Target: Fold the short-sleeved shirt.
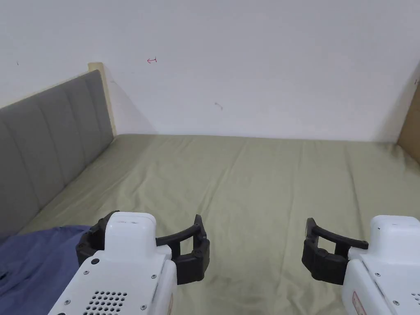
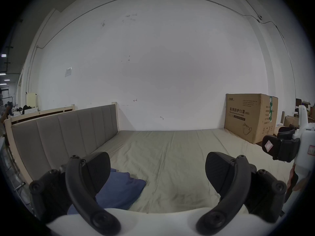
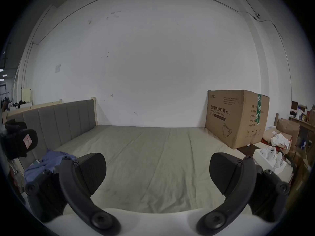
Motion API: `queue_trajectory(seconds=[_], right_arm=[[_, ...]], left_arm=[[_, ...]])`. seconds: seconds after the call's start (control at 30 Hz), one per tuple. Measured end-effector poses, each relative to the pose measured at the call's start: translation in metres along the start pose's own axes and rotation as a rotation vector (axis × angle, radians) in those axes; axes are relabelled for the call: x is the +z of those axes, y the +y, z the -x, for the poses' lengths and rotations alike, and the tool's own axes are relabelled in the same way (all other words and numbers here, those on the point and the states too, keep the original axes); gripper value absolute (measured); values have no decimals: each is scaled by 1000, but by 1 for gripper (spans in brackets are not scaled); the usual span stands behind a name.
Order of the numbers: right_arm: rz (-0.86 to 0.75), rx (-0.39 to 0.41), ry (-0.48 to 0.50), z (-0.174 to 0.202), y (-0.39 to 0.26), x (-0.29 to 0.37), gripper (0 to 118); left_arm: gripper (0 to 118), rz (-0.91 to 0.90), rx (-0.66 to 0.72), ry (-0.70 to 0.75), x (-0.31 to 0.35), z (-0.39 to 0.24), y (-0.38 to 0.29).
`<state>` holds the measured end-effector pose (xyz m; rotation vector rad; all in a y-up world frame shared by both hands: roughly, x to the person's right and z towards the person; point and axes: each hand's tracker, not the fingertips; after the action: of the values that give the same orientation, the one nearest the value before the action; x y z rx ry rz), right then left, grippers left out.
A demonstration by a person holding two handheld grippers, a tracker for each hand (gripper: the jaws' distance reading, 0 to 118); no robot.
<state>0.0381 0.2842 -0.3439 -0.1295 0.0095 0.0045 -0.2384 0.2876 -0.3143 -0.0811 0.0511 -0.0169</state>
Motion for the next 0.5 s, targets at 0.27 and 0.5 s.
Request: queue_trajectory(seconds=[0.27,0.5], right_arm=[[-39,282,-74,21,14,1,118],[-35,1083,-55,85,-16,5,118]], left_arm=[[114,-39,376,-108,2,18,1],[114,-13,1392,-189,-15,54,-61]])
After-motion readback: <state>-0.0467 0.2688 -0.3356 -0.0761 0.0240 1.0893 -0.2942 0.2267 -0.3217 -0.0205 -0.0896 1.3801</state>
